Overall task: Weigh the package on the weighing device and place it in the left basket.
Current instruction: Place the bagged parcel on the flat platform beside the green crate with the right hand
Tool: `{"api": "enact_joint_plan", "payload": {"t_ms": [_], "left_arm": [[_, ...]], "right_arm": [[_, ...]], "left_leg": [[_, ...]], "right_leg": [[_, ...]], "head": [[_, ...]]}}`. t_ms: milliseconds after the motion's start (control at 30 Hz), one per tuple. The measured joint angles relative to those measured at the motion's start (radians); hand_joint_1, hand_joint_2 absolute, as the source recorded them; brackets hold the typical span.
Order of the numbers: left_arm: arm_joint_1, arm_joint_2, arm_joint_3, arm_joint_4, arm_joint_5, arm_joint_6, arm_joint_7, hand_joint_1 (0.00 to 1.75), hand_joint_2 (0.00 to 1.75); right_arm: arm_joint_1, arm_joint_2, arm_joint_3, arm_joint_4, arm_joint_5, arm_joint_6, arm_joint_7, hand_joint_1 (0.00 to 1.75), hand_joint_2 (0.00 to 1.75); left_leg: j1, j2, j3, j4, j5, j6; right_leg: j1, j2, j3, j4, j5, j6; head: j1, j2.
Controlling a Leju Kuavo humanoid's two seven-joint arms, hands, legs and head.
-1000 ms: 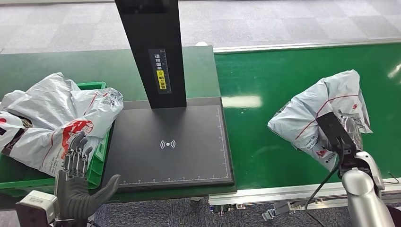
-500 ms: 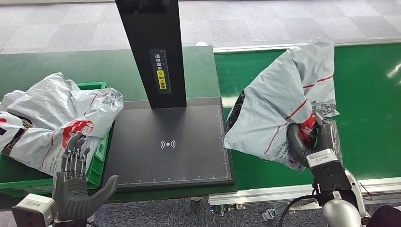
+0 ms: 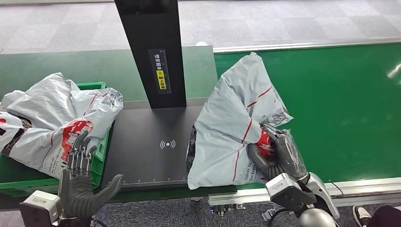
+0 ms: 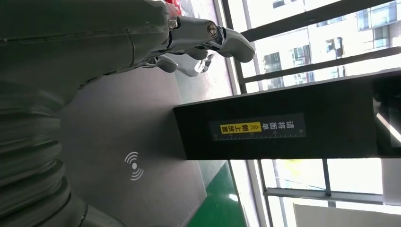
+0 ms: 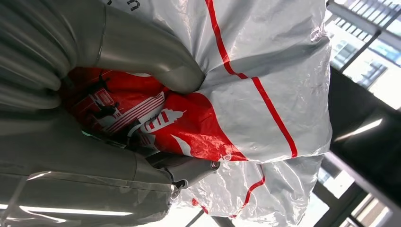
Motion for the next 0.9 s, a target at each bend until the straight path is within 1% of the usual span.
{"api": "enact_joint_plan", "payload": {"t_ms": [167,267,367,433,533,633,700,900], "left_arm": [[0.002,0.026,-0.022,0.004,0.019,0.008,-0.01,0.0,1.75],[-0.005,0.043,-0.037,0.014,0.029,0.016,-0.013,0.0,1.75],[-0.018,0.059,-0.056,0.026,0.034,0.043,-0.015,0.0,1.75],[-0.022,0.066,-0.063,0.031,0.02,0.096,-0.018,0.0,1.75],[-0.021,0.07,-0.058,0.031,-0.03,0.244,-0.028,0.0,1.75],[-0.02,0.07,-0.026,0.03,-0.061,0.379,-0.046,0.0,1.75],[-0.02,0.07,-0.002,0.029,-0.068,0.435,-0.064,0.0,1.75],[-0.024,0.07,0.073,0.021,-0.06,0.549,-0.141,0.0,1.75]], "right_arm": [[-0.028,-0.008,0.06,0.004,-0.005,-0.011,0.0,1.75,1.75],[-0.055,-0.018,0.072,0.01,-0.015,-0.023,0.001,1.75,1.75],[-0.105,-0.028,0.077,0.033,-0.045,-0.026,0.001,1.75,1.75],[-0.146,-0.036,0.078,0.059,-0.073,-0.025,0.0,1.75,1.75],[-0.203,-0.048,0.079,0.104,-0.102,-0.024,0.0,1.75,1.75],[-0.241,-0.052,0.082,0.138,-0.114,-0.027,0.001,1.75,1.75],[-0.254,-0.054,0.085,0.155,-0.118,-0.035,0.002,1.75,1.75],[-0.254,-0.07,0.099,0.187,-0.125,-0.08,0.001,1.75,1.75]], "left_leg": [[0.0,0.0,0.0,0.0,0.0,0.0],[0.0,0.0,0.0,0.0,0.0,0.0],[0.0,0.0,0.0,0.0,0.0,0.0],[0.0,0.0,0.001,0.0,0.001,0.0],[0.0,0.0,0.001,0.0,0.001,0.0],[0.0,0.0,0.001,0.0,0.001,0.0],[0.0,0.0,0.0,0.0,0.001,0.0],[0.0,0.0,0.0,0.0,0.001,0.0]], "right_leg": [[0.0,0.0,0.0,0.0,0.0,0.0],[0.0,0.0,0.0,0.0,0.0,0.0],[0.0,0.0,0.0,0.0,0.001,0.0],[0.0,0.0,0.001,0.0,0.001,0.0],[0.0,0.0,0.001,0.0,0.001,0.0],[0.0,0.0,0.001,0.0,0.001,0.0],[0.0,0.0,0.001,0.0,0.001,0.0],[0.0,0.0,0.0,0.0,0.0,0.0]], "head": [[0.0,0.0],[0.0,0.0],[0.0,0.0],[0.0,0.0],[0.0,0.0],[0.0,0.0],[0.0,0.0],[0.0,0.0]]}}
